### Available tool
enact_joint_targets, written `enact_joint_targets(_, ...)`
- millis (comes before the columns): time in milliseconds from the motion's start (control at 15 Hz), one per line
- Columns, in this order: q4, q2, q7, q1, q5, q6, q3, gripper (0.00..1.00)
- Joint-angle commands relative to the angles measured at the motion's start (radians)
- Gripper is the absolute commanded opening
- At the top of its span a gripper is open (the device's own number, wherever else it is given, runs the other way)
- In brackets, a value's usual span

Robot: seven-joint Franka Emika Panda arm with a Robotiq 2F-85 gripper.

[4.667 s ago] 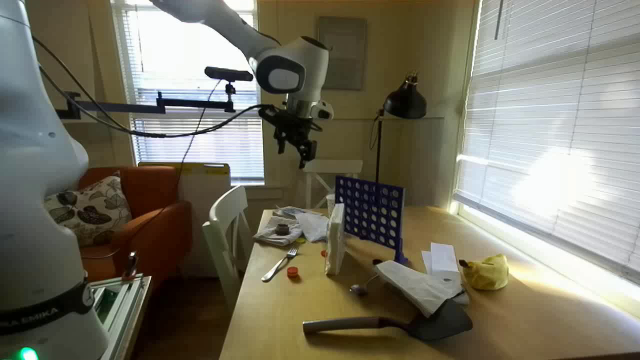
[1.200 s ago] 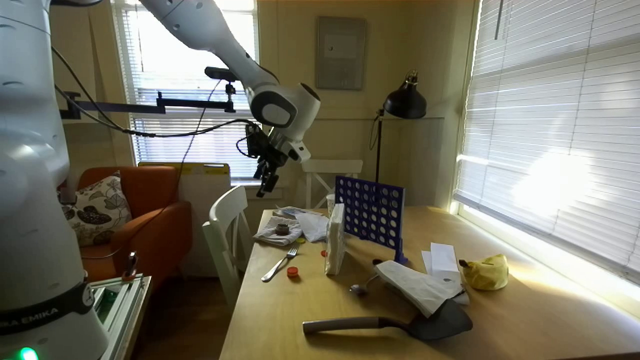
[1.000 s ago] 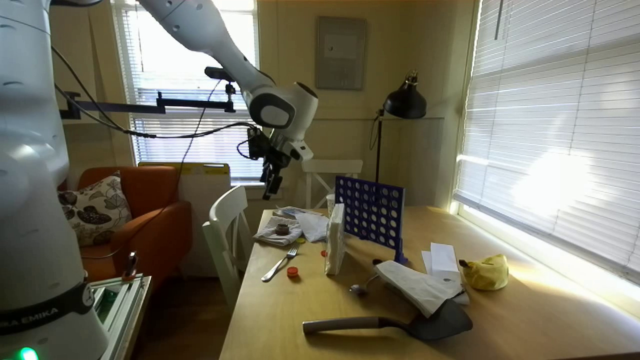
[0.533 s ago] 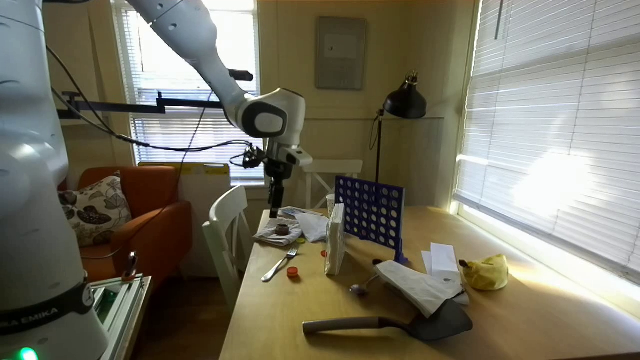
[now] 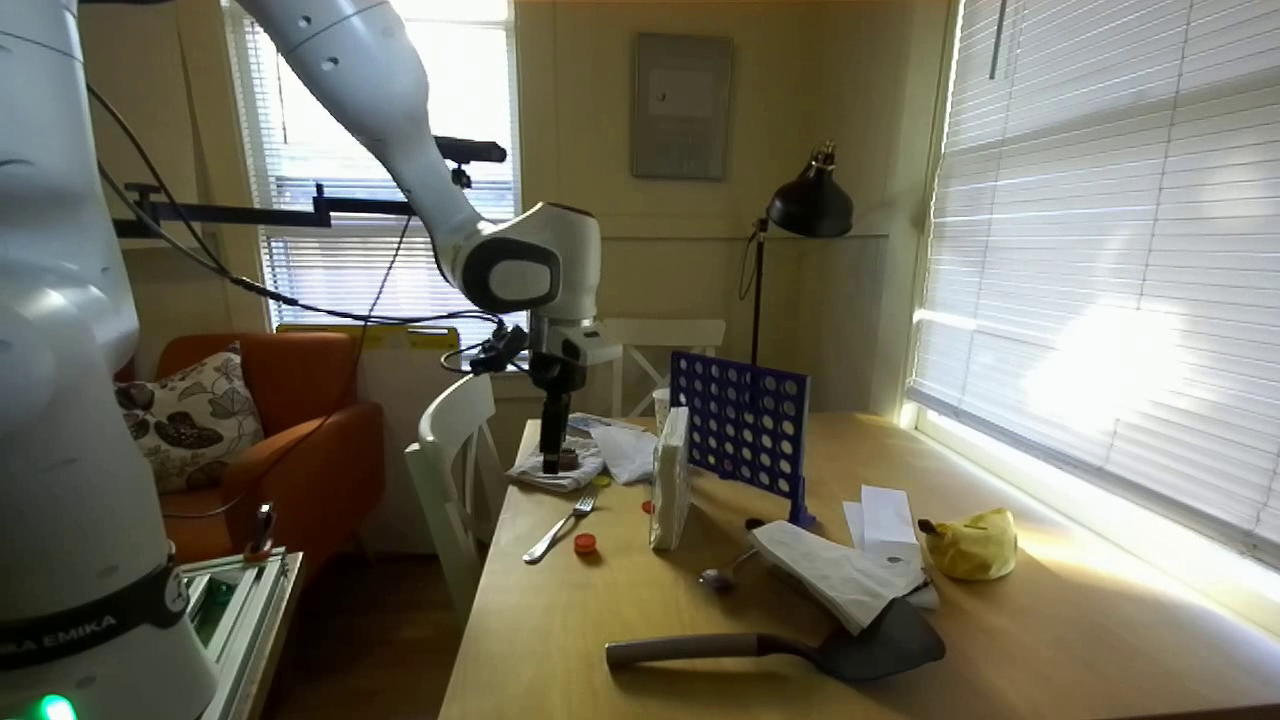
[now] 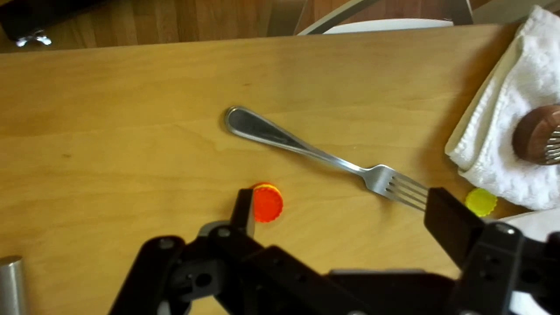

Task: Place one yellow chip in the blue gameboard.

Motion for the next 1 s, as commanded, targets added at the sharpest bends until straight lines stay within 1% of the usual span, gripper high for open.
enact_joint_targets(0,-0.037,0.033,-0.16,-0.025,0.263,0.109,0.005,1.0)
enact_joint_targets(67,-0.022,0.039,-0.237,-0.033,0.34,0.075,0.013,1.0)
enact_joint_targets(133,-0.028,0.029,-0.133,-0.012,0.219,0.074,0.001,1.0)
enact_joint_targets(200,-0.027,0.035,-0.181,-0.019,0.27,0.073,0.001,1.0)
enact_joint_targets(333,-0.027,0.037,-0.207,-0.026,0.299,0.073,0.001,1.0)
enact_joint_targets(400,-0.043,0.044,-0.117,-0.011,0.214,0.147,-0.01,1.0)
enact_joint_targets(467,-0.049,0.049,-0.081,-0.005,0.154,0.181,-0.017,1.0)
enact_joint_targets(667,-0.072,0.071,0.094,0.016,-0.091,0.289,-0.059,1.0)
enact_joint_targets(800,-0.077,0.082,0.203,0.035,-0.231,0.299,-0.101,1.0)
enact_joint_targets(933,-0.075,0.099,0.274,0.051,-0.307,0.302,-0.126,1.0)
